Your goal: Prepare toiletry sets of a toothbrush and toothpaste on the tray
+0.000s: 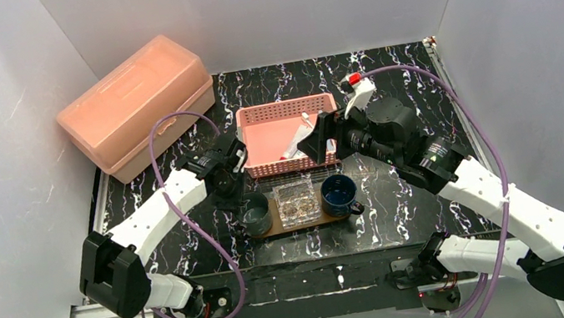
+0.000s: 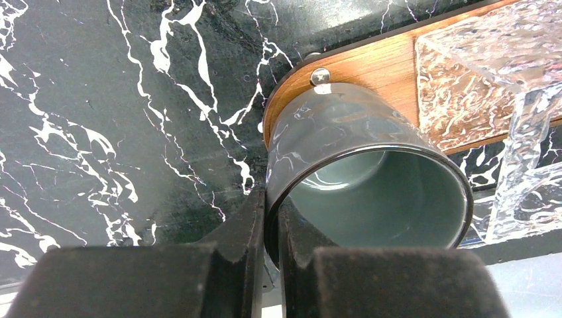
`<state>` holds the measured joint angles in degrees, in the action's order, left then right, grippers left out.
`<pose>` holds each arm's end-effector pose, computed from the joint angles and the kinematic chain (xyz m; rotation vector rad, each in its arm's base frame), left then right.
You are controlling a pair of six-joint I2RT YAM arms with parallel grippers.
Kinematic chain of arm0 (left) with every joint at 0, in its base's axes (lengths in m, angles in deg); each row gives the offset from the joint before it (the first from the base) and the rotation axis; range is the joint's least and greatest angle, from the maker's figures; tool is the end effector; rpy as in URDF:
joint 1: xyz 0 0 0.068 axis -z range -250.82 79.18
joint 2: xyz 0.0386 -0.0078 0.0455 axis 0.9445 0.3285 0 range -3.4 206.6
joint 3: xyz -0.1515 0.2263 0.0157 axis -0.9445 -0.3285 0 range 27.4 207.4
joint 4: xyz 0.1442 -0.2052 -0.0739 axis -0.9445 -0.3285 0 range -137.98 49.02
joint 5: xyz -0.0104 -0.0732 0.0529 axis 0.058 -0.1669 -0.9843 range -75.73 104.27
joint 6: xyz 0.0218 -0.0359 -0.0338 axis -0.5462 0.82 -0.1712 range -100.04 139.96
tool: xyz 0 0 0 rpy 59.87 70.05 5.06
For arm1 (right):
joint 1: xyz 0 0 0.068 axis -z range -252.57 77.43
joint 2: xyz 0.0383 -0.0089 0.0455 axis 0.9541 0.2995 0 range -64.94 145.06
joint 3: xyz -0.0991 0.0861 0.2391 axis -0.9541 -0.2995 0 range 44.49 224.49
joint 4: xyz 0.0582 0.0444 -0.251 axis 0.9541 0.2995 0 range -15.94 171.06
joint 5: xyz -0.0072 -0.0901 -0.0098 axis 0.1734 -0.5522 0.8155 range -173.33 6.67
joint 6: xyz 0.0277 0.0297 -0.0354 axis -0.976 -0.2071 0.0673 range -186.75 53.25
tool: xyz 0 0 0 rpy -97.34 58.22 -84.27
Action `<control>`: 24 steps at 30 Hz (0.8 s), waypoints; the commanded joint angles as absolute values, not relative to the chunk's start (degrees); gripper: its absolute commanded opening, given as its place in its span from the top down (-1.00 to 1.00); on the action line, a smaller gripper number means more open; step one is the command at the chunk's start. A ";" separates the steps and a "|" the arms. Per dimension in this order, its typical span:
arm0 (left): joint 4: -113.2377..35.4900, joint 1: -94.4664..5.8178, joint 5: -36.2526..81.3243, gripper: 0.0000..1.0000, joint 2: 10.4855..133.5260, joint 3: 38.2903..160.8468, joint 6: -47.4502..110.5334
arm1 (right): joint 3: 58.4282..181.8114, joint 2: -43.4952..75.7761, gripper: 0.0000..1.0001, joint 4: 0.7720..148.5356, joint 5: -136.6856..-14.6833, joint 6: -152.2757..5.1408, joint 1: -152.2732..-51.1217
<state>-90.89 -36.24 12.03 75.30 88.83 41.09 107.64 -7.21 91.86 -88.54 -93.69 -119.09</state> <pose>0.2170 -0.1478 0.2559 0.3129 2.7459 -0.2126 0.1565 0.1605 0.3961 -0.2497 1.8483 0.8285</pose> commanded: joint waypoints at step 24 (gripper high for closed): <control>-90.09 -35.05 12.78 -0.14 72.14 90.93 39.49 | 114.24 -7.58 -0.97 86.10 -92.70 -114.03 -121.14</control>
<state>-89.31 -35.34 12.58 75.30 88.85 40.82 113.72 -6.42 89.81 -90.22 -108.93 -120.27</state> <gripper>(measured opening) 0.546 0.983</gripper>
